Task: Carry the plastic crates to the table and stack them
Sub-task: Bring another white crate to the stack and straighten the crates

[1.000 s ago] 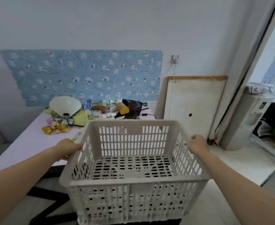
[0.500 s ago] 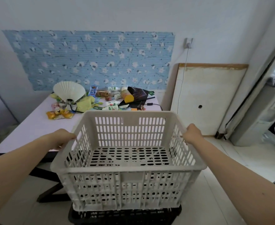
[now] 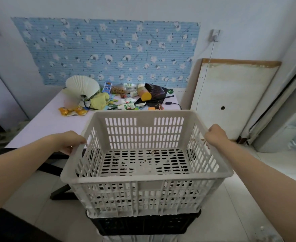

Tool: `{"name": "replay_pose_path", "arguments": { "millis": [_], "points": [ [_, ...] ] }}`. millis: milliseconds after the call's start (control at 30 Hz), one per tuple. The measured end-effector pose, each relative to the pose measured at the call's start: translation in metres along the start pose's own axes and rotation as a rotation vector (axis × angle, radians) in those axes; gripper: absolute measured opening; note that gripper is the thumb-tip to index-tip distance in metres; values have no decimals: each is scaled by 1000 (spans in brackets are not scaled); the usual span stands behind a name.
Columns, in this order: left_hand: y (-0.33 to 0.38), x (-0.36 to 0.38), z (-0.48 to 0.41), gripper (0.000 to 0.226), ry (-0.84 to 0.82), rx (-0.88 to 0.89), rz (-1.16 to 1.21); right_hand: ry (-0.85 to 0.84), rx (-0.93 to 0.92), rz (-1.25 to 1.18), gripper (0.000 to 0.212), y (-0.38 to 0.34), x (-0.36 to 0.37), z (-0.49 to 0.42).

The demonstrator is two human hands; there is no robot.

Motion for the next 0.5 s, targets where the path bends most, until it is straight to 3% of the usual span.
{"name": "replay_pose_path", "arguments": {
  "millis": [133,333,500],
  "points": [
    [-2,-1,1,35,-27,-8,33,-17,38,8,6,-2,3,2],
    [-6,6,10,34,11,36,-67,-34,63,72,45,-4,11,5],
    [-6,12,10,40,109,95,-112,6,50,73,36,-2,12,12]
  ]
}}
Point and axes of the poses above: each hand's wrist, its own z-axis away from the middle knuckle, its own x-axis out of the palm, y = z × x, the point moved 1 cm from there along -z, towards the middle knuckle, and after that the axes turned 7 degrees about x, right-handed, at the moved point
